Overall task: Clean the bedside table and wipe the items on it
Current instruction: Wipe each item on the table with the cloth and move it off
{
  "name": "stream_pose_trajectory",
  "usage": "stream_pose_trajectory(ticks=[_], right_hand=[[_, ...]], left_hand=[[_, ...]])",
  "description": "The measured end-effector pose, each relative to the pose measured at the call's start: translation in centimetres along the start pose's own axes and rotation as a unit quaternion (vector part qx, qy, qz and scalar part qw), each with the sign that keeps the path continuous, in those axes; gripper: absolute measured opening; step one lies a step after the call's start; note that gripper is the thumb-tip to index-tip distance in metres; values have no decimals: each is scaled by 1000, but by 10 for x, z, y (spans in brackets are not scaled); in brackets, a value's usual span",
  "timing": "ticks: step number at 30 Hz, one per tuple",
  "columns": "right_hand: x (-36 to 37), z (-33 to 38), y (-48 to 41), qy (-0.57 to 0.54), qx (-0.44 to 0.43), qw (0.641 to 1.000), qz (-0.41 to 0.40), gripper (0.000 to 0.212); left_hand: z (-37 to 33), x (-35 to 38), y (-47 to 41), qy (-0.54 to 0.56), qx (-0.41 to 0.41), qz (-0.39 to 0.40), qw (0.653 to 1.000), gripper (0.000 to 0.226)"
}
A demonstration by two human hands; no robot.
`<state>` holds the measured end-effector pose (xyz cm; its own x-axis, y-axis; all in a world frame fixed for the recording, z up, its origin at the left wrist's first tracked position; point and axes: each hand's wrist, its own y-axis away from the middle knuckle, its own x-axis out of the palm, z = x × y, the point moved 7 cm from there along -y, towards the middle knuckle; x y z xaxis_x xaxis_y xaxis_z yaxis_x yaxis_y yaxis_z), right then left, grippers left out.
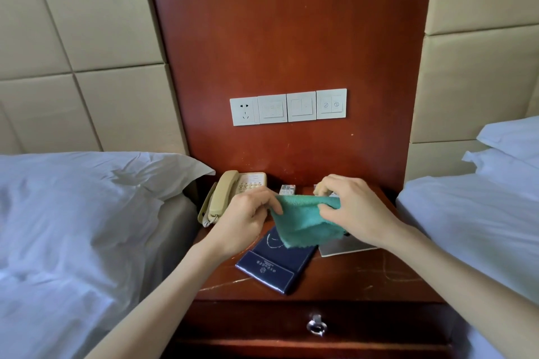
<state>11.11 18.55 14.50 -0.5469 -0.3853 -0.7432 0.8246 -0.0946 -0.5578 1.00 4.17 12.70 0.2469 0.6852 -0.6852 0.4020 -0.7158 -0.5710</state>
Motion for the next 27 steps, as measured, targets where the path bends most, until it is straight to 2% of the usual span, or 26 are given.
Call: stream_pose_trajectory(ticks=[4,5,7,10,15,17,19,21,22,24,27], right_hand=[[4,-9,4,-65,53,996,-27,21],[7,-12,5,-97,68,993,-23,18],[16,-17,8,-153,96,983,15,10],[28,-27,13,-187,132,971,65,8],[30,-38,15,-235,162,957,40,19],[29,-40,13,-250,162,954,28,19],[29,-43,13,-271,174,946,20,19],[32,-48,15,-305,199,931,17,18],[35,-52,16,-324,212,922,16,17],[42,-58,18,-365,246,898,18,9],[47,-64,20,-422,298,856,4,10]], left_hand=[[12,22,5,126,-102,-12,987,8],[14,27,6,154,-120,-27,980,10],[17,33,6,144,-119,-51,981,22],[19,46,7,137,-115,-26,984,36],[21,63,10,117,-81,21,990,63],[25,65,13,163,-103,12,981,74],[33,66,18,234,-151,-3,961,74],[37,67,22,276,-179,-13,944,63],[38,67,23,264,-181,-22,947,56],[35,63,26,175,-169,-55,968,48],[21,72,33,64,-104,-59,991,39]])
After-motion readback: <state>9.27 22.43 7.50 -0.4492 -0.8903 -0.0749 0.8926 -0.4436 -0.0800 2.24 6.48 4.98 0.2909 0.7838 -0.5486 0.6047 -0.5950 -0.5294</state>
